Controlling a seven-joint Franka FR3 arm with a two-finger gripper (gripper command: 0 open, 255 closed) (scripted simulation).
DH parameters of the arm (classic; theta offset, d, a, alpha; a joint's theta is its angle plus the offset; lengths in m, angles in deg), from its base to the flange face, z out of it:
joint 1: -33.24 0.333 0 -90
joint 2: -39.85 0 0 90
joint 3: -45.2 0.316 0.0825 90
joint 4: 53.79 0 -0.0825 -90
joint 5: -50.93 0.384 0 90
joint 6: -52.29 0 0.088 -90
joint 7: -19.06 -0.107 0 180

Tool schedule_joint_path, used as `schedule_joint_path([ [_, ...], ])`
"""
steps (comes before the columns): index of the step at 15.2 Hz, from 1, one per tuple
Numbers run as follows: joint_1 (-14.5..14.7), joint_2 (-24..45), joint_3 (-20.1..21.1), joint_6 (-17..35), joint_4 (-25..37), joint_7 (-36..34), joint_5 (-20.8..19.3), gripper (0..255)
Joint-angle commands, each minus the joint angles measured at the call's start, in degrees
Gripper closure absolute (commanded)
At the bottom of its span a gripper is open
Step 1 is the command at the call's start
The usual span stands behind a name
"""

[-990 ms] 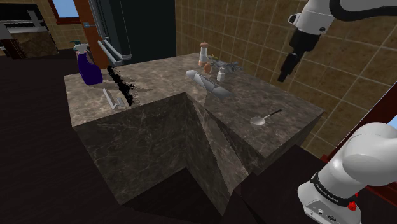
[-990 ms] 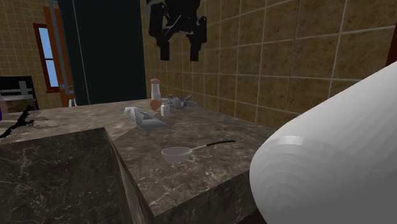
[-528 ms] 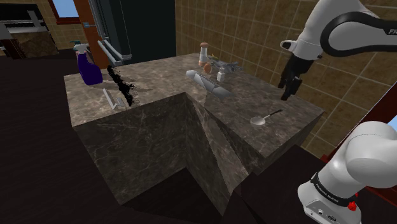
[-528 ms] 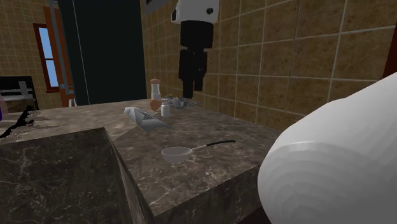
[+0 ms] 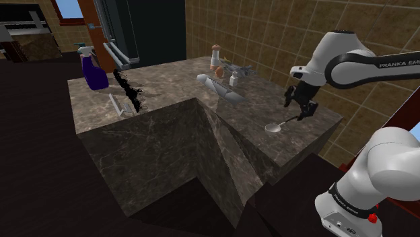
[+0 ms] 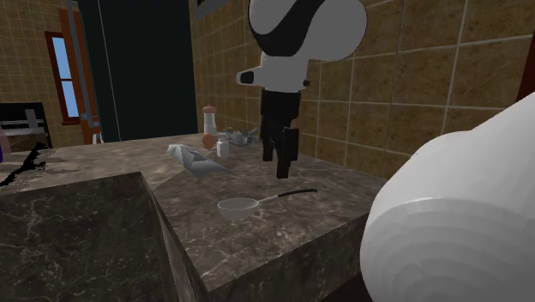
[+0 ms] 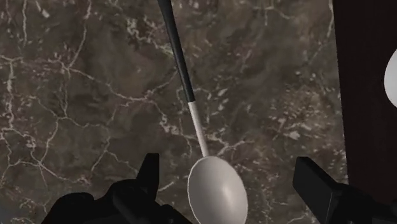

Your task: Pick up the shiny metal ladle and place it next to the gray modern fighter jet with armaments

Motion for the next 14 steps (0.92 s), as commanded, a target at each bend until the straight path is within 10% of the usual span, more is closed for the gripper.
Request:
schedule_joint_path([
  [1, 1.9, 3.1, -4.4, 4.5, -0.6, 8.8, -2.8, 0],
  [14, 5.1, 13.0, -12.0, 17.6, -3.3, 17.0, -6.3, 0],
])
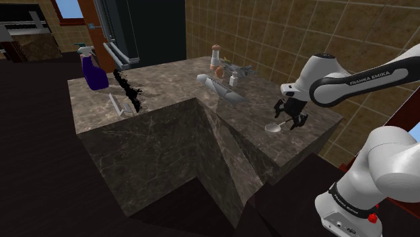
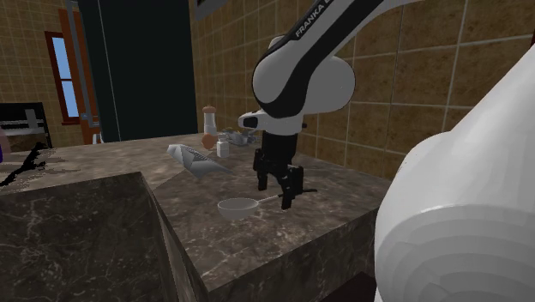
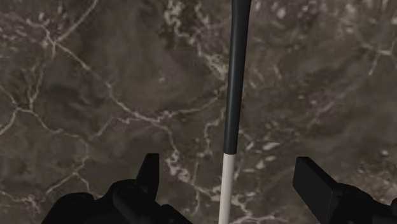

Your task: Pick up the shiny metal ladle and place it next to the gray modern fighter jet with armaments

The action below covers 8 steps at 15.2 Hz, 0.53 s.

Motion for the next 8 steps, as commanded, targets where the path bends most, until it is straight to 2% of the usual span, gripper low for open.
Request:
schedule_joint_path([
  [1, 0.0, 0.1, -0.1, 0.1, 0.0, 0.0, 0.0, 0],
  [5, 0.0, 0.1, -0.1, 0.1, 0.0, 0.0, 0.0, 0],
  [6, 0.0, 0.1, -0.1, 0.1, 0.0, 0.0, 0.0, 255],
  [8, 0.0, 0.1, -0.1, 0.1, 0.0, 0.0, 0.0, 255],
])
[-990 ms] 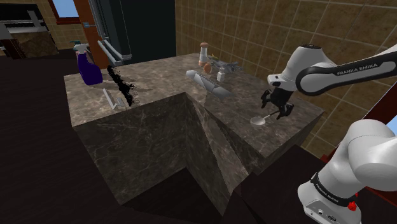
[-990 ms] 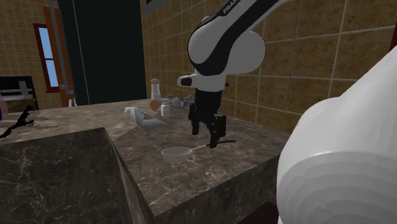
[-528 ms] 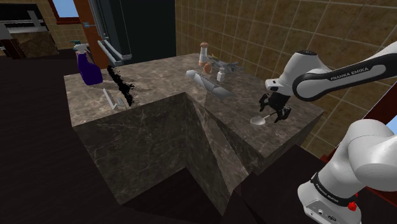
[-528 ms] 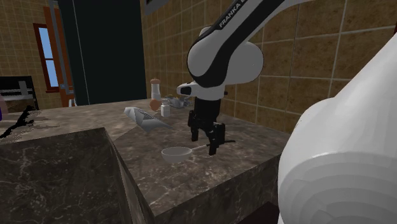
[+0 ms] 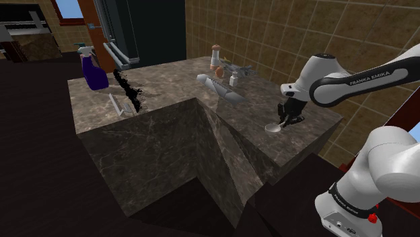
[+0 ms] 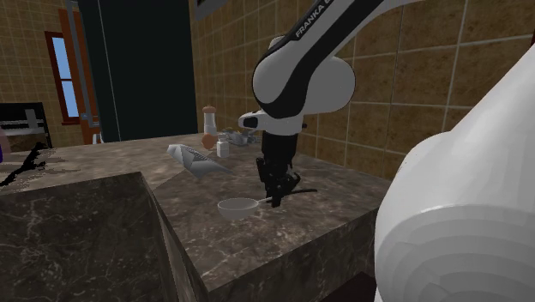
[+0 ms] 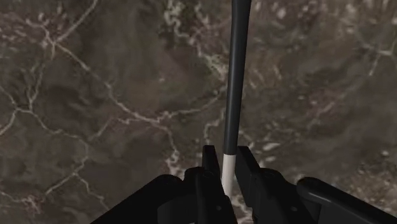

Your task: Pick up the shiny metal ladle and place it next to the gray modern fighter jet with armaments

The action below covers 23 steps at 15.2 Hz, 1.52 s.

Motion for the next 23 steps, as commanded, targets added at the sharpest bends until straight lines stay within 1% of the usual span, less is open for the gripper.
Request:
schedule_joint_path([
  [1, 0.0, 0.0, 0.0, 0.0, 0.0, 0.0, 0.0, 255],
  [7, 0.0, 0.0, 0.0, 0.0, 0.0, 0.0, 0.0, 255],
  [15, -0.4, -5.4, 3.0, -8.6, 3.2, -0.2, 1.4, 255],
  [23, -0.3, -9.0, 5.6, -16.2, 7.3, -0.2, 3.1, 255],
])
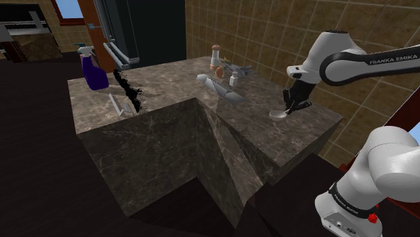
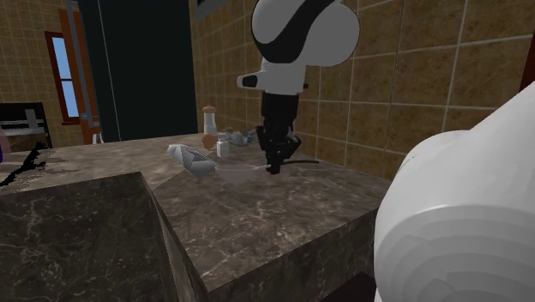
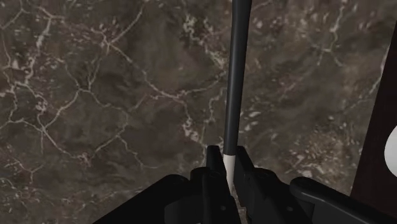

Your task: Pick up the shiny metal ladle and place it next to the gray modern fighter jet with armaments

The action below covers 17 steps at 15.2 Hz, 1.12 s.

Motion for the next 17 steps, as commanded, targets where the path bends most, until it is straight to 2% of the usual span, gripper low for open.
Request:
schedule_joint_path([
  [1, 0.0, -0.8, 0.6, -1.9, 1.0, 0.0, 0.4, 255],
  [17, 1.1, -3.5, 4.7, -14.7, 11.2, 0.3, 3.7, 255],
])
